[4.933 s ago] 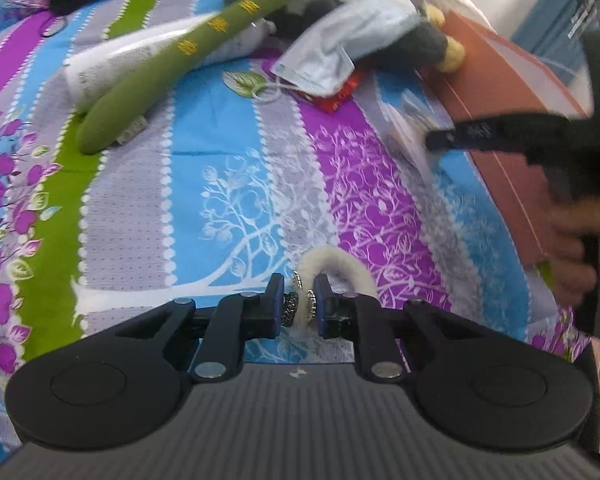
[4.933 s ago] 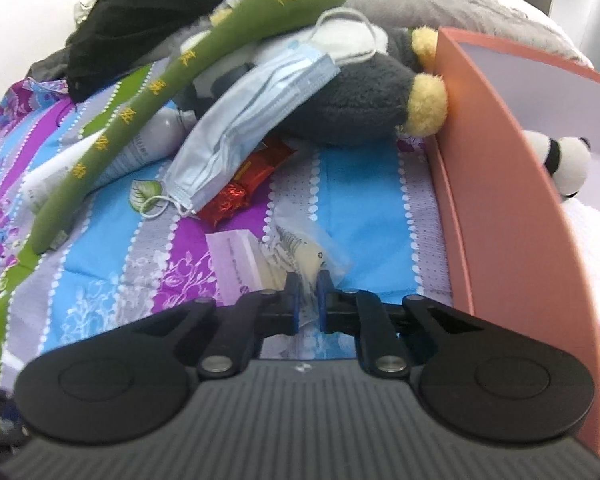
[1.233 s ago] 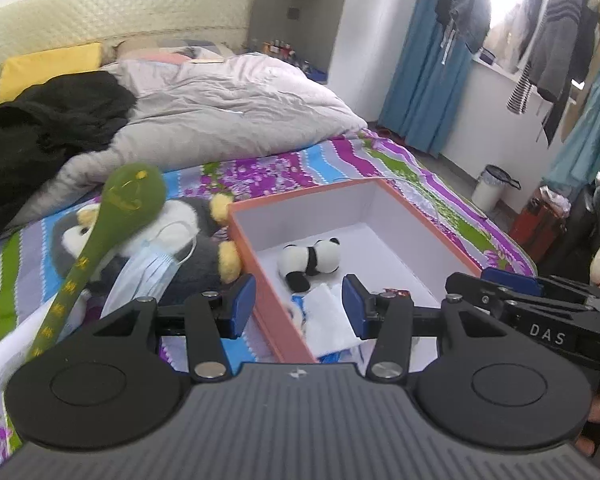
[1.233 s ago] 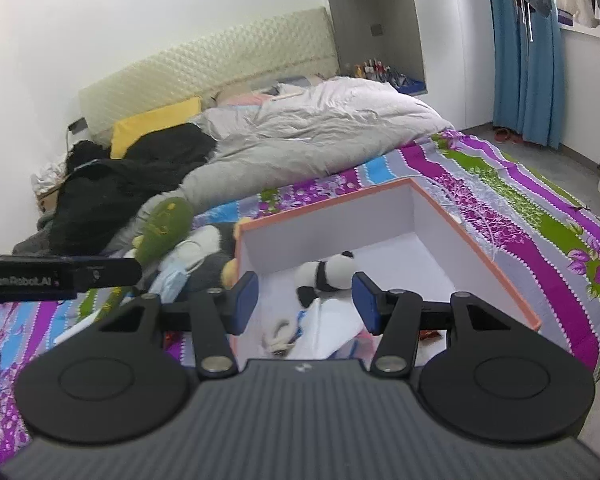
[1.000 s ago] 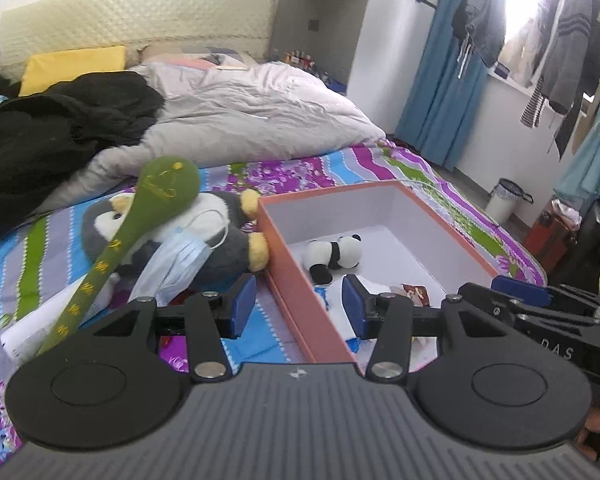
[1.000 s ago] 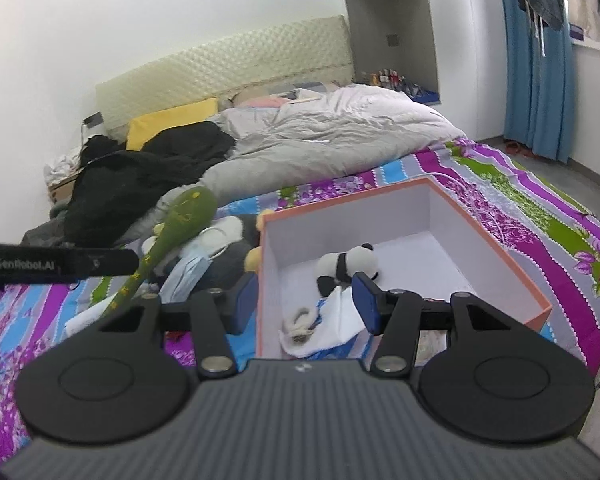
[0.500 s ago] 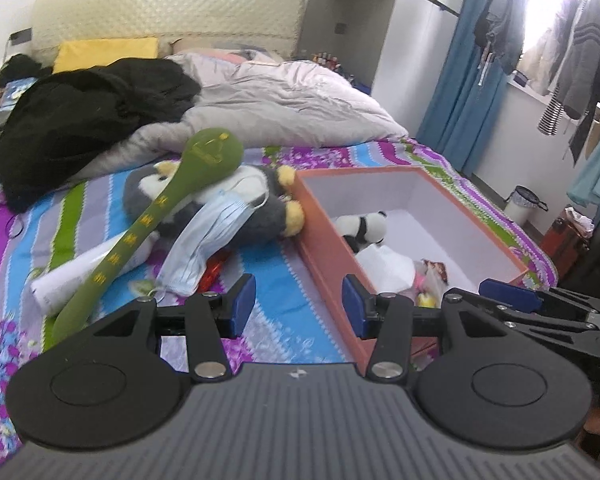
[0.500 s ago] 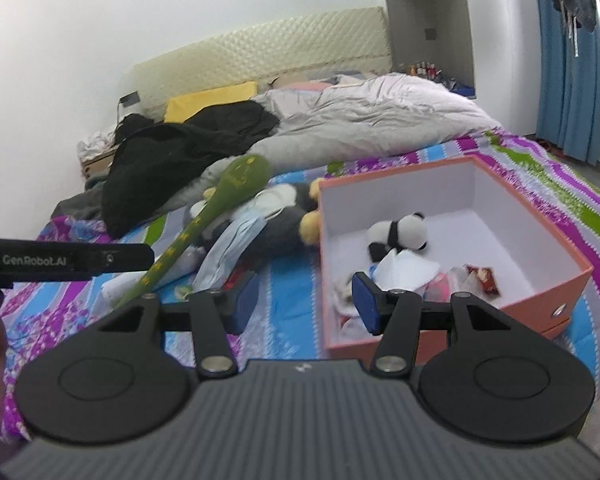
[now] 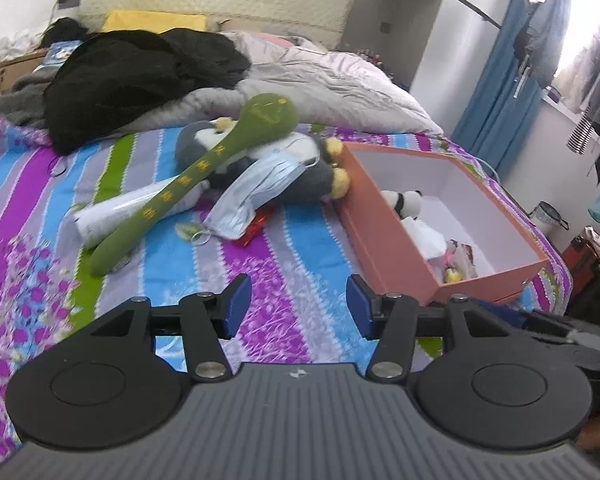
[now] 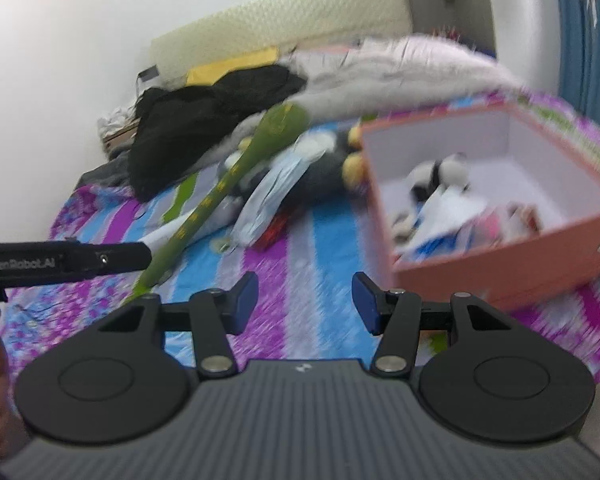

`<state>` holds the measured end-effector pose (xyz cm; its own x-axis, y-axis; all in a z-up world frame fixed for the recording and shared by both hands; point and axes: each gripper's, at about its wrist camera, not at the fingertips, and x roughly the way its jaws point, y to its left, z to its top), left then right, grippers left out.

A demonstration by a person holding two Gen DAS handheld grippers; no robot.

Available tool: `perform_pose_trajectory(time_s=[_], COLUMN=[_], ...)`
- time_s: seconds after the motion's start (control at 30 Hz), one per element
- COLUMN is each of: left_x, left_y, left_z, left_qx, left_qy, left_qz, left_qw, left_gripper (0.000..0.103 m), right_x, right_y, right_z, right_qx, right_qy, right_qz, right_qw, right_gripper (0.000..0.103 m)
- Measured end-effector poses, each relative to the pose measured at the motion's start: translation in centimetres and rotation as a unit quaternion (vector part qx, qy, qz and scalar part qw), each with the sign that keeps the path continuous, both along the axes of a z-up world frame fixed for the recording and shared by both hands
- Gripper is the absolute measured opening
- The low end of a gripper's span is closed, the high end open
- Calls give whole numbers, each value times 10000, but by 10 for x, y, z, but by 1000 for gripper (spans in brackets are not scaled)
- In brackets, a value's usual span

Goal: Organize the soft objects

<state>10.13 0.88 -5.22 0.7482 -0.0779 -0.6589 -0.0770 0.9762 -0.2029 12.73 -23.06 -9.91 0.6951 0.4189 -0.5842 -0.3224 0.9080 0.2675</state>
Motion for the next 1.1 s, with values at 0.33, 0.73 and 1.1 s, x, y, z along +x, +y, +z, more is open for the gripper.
perform_pose_trajectory(time_s=[0.33,0.73,1.1], left_x=[6,92,183], left_y=[34,64,86], left_z=[-29,-79,-131], left_qx=[-132,-127,-56], left_qy=[272,645,709], left_qz=[331,274,-287], left_qw=[9990,9975,9971], left_gripper=[59,59,59], right_x=[19,101,184], right_y=[36,70,95], right_z=[-20,-55,-102], right_qx=[248,373,681], right_qy=[422,987,1422], right_qz=[168,73,-41], right_qw=[9987,9944,9875], right_gripper=[54,54,30])
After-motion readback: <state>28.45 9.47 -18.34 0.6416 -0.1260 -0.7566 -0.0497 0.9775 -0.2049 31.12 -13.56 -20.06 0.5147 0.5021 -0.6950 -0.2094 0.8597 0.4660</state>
